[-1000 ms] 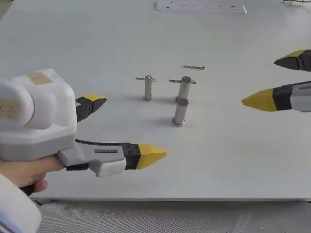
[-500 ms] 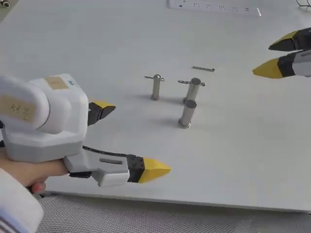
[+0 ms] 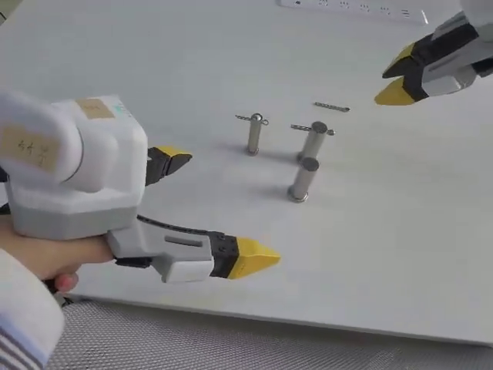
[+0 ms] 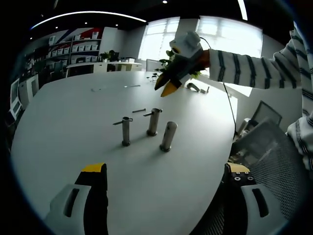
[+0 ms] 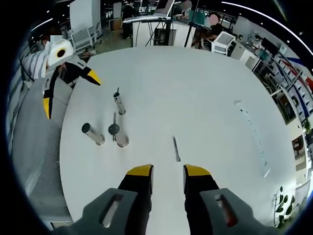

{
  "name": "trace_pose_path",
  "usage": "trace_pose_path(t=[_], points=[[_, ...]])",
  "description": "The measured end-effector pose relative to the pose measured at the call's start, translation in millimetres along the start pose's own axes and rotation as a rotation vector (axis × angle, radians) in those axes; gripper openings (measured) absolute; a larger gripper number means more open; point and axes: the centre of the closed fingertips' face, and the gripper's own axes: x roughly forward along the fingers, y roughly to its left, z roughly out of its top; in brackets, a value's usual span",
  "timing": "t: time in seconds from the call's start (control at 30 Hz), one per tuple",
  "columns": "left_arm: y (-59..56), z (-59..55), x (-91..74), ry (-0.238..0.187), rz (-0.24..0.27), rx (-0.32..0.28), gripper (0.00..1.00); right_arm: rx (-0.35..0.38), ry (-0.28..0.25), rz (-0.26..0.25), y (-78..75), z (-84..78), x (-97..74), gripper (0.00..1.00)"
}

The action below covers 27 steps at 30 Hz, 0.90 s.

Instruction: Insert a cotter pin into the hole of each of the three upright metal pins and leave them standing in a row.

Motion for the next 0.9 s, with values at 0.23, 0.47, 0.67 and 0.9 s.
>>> trace_pose_path(t=[0.23,0.47,0.67,0.9], points=[[-0.1,2.5,-1.2,0.008,-0.010,0.012,0.99,-0.065,0.078,0.035,-6.6,-0.9,19.0,0.18],[0.5,3.2,-0.3,0.015,-0.022,0.013,0.99,-0.091,0.128,0.059,-17.9,-0.1,34.4,0.13],[1.9,3.5,-1.1,0.009,-0.015,0.002,0.99,-0.109,0.148,0.107,-11.6,0.7,48.3,0.06],[-6.0,8.3,-2.4,-0.010,-0.038,0.006,0.99,-0.156,0.191,0.130,-8.0,-1.7,64.4,0.05]])
